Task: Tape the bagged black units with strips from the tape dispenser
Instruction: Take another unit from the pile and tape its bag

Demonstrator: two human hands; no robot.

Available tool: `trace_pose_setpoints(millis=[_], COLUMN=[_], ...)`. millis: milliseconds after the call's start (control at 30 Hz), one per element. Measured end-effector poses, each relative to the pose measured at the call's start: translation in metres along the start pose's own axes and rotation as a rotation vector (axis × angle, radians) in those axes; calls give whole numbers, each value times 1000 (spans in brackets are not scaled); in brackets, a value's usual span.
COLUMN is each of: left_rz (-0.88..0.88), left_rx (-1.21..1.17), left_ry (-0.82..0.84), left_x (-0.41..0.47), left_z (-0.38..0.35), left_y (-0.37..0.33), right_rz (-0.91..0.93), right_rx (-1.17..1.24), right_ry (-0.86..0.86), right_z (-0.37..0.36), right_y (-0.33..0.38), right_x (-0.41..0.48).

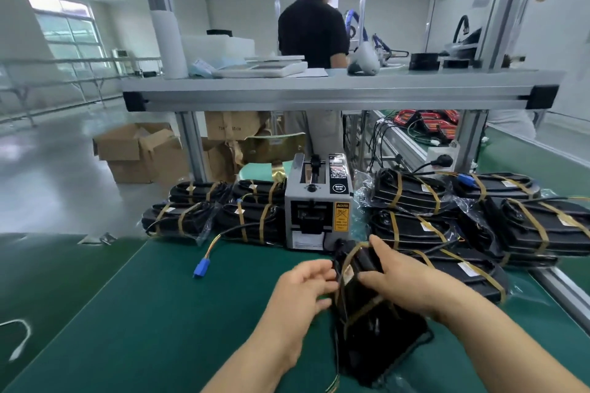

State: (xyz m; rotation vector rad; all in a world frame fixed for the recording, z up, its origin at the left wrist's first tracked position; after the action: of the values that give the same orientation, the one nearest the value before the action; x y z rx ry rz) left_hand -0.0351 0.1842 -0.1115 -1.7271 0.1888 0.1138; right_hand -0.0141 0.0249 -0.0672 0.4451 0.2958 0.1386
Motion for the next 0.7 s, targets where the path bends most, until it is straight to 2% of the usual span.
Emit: trace_pose_setpoints(millis=[100,233,300,367,433,533,633,700], left_rz=[46,14,-17,-41,-46,-31,-74,-116], left_rx=[154,266,113,-99,-306,-505,-570,-558], left_ry=[-79,26,82,48,-38,-201,-558,-750], left_x=[-9,-23,-31,-36,-41,-40,-35,-31], left_z=[26,44,50,63,79,115,184,228], left_y=[17,19,16,13,12,6,-9,-23], right_rz=[81,284,355,345,324,300,231,198], right_rx=[-4,335,429,536,572,606,728,714], right_ry=[48,126,189,266,276,195,123,118], right_z=[0,-4,-8,-15,-21,-22,-32,-50], right_y=[7,37,56,75,92,109,113,117], right_x=[-6,-15,-16,-15,-9,8,25,34])
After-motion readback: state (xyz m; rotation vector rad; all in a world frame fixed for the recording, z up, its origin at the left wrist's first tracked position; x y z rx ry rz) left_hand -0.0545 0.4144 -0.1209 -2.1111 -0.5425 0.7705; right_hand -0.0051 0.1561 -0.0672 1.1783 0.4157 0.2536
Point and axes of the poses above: each hand's wrist, its own x-axis towards the middle knuckle, its own z-axis out of the back of the hand, y = z × x, the point moved 9 cm from there along x, towards the middle knuckle, and after that the axes turned 10 degrees about -x, right-handed, at the moved point
